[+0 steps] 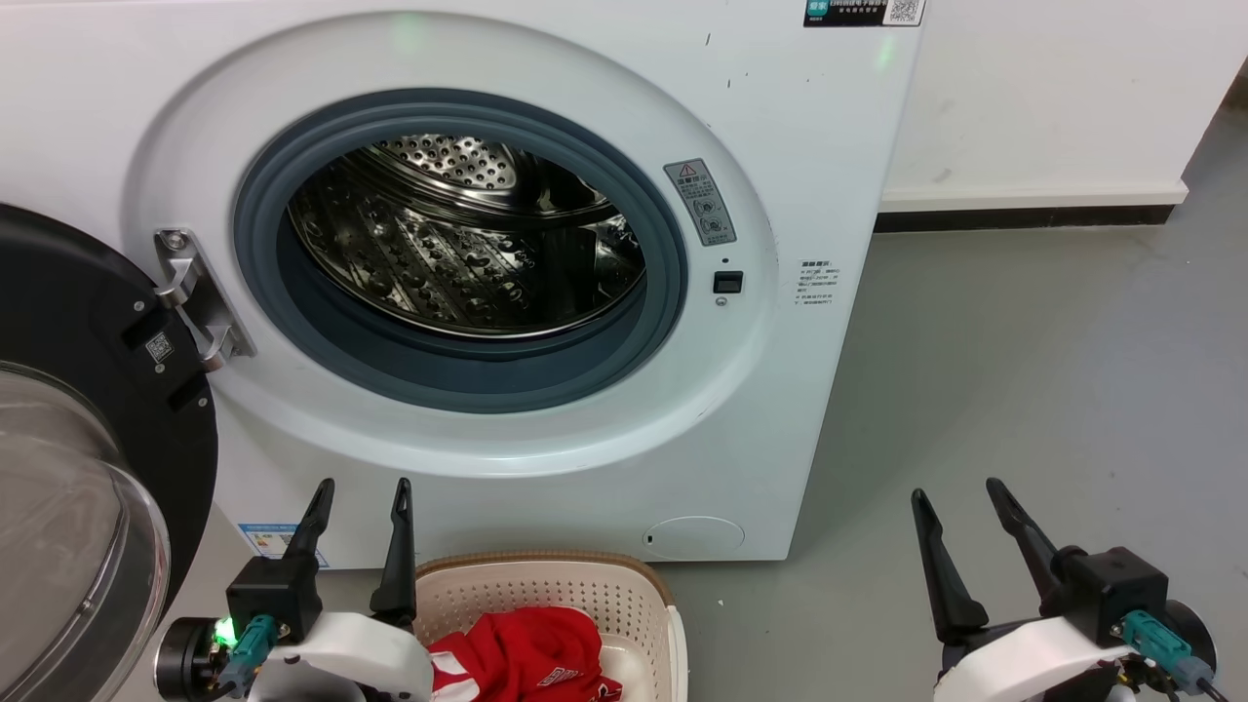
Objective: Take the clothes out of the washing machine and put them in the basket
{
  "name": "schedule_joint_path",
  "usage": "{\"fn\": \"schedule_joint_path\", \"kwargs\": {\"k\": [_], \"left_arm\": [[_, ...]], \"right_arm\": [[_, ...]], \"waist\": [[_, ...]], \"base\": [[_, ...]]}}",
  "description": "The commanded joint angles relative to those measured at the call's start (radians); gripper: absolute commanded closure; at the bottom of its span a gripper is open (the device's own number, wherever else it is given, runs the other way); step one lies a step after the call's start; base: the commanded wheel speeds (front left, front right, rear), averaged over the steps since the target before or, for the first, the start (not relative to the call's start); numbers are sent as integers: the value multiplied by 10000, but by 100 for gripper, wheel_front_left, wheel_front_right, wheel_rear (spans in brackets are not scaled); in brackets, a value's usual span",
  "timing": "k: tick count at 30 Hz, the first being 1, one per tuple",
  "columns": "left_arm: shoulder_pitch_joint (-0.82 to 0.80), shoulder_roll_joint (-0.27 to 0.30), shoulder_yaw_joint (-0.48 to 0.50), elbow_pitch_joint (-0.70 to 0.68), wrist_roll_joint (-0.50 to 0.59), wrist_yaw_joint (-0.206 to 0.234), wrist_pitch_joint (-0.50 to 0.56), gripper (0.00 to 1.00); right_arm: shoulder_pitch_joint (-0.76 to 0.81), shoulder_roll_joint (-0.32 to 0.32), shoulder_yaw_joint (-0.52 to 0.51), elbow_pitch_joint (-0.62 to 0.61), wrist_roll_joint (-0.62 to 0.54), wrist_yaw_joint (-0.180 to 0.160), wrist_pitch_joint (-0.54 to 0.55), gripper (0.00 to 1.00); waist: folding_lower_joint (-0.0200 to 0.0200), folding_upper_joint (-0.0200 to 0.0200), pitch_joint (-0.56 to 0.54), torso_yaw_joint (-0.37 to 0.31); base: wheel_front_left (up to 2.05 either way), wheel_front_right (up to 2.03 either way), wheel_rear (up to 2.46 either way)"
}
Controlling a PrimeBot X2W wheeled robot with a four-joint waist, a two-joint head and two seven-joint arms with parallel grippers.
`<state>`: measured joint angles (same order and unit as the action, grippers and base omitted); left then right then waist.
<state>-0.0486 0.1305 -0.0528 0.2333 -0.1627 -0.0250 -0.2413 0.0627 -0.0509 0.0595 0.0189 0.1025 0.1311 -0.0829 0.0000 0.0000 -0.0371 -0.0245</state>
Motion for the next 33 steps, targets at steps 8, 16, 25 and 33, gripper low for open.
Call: {"fn": "schedule_joint_path", "kwargs": {"k": [8,16,25,33], "left_arm": [[-104,-85,210,257,-832,-73,338,100],[-120,-165,324,179,-2391,-184,663,100],[-165,-247,464,122,-3945,-297,997,100],[-220,-307,597,108,-5190,-388,1290,100]], "right_arm": [[21,-34,4,193,962,0,20,100],[-239,-158,-68,474,2692,-1,152,100],[-461,-241,-146,703,4391,-1,279,100],[-613,-291,-231,878,5739,-2,391,100]], "waist": [[0,0,24,14],[0,0,49,28],[0,0,77,45],[0,0,103,61]], "base": [[0,0,0],[0,0,0],[0,0,0],[0,0,0]]}}
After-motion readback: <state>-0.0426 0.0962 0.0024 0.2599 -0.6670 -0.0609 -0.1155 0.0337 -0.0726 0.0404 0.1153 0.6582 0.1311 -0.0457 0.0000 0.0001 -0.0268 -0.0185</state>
